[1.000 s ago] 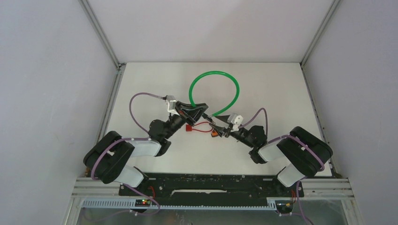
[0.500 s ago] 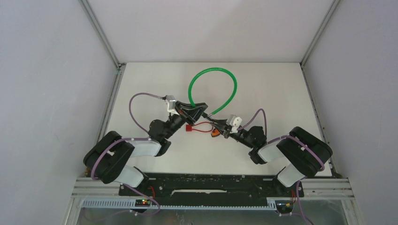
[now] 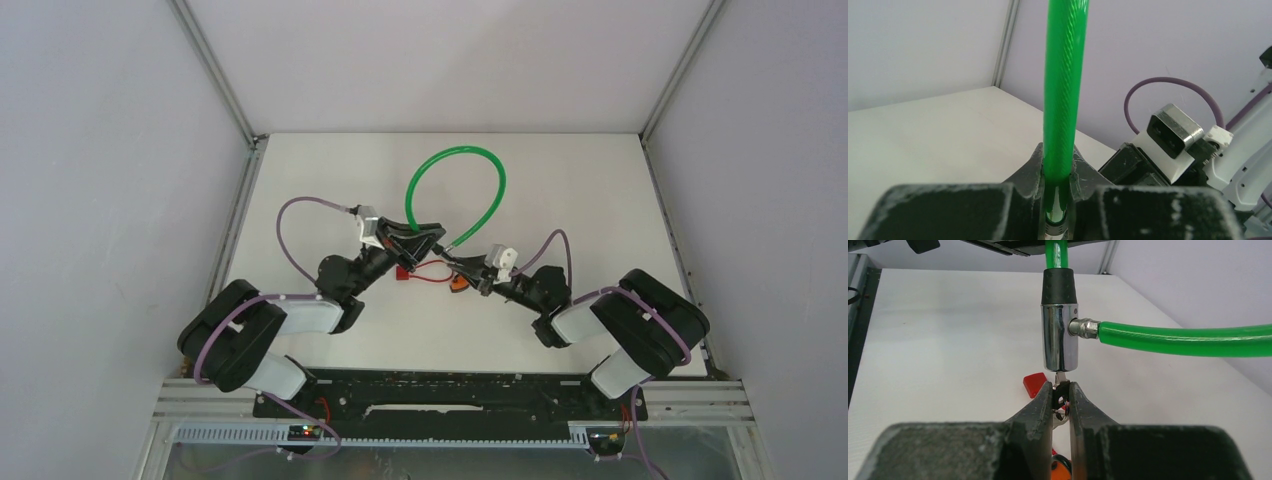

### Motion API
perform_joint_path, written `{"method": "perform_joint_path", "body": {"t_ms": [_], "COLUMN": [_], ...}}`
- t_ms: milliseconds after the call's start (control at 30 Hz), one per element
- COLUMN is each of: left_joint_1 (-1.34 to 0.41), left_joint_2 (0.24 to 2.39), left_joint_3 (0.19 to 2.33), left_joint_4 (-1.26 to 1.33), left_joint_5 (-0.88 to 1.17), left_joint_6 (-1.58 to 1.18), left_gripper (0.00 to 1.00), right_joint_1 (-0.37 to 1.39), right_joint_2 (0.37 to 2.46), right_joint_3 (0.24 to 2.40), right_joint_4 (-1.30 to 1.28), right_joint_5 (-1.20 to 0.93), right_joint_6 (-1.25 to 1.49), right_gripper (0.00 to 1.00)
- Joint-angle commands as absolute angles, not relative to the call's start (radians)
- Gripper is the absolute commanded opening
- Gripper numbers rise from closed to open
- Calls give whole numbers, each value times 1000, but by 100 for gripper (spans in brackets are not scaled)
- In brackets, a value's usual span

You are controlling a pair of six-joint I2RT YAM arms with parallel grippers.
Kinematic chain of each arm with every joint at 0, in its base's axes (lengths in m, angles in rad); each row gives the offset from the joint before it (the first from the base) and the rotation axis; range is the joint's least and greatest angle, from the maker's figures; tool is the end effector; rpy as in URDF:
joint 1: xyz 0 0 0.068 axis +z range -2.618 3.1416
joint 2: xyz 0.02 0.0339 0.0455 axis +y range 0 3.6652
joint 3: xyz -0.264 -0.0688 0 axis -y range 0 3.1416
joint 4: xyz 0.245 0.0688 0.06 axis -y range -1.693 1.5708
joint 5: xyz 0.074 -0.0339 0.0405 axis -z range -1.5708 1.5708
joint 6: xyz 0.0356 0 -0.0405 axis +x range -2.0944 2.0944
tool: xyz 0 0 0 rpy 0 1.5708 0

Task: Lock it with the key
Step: Lock the lock.

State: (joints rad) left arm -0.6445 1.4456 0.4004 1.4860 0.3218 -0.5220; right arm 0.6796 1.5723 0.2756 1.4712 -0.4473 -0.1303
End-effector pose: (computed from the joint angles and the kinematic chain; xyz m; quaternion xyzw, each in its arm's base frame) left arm 0.2005 -0.1648 0.2396 0.1674 0.5192 -0.5307 0.6486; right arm 0.1840 0.1684 0.1763 -0.4031 0.5092 0.3398 0.6803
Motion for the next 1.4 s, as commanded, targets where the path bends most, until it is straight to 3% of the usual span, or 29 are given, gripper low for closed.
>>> {"method": "perform_joint_path", "body": {"t_ms": [0, 100, 267, 500, 767, 1367], "left_joint_1": [-655, -656, -656, -655, -656, -656], "left_joint_2": [1424, 1428, 1423, 1400, 1369, 1380], "left_joint_3": [434, 437, 426, 392, 350, 357], "left_joint_4": [1594, 1594, 1594, 1594, 1594, 1594], "left_joint_5": [435, 444, 410, 321, 215, 224], "left_joint_6": [-468, -466, -471, -454, -426, -422], "left_gripper": [0, 0, 0, 0, 0, 0], "right_joint_1": [669, 667, 659, 647, 625, 594], "right_joint_2": [1567, 1566, 1558, 1550, 1527, 1485], "right_joint_3": [286, 287, 285, 284, 284, 325], "right_joint_4": [1522, 1523, 1523, 1523, 1523, 1524], "right_joint_5": [-518, -515, -504, -497, -517, -439], "right_joint_6": [-91, -86, -72, -37, 29, 361], "right_gripper": [0, 2, 23, 36, 41, 48]}}
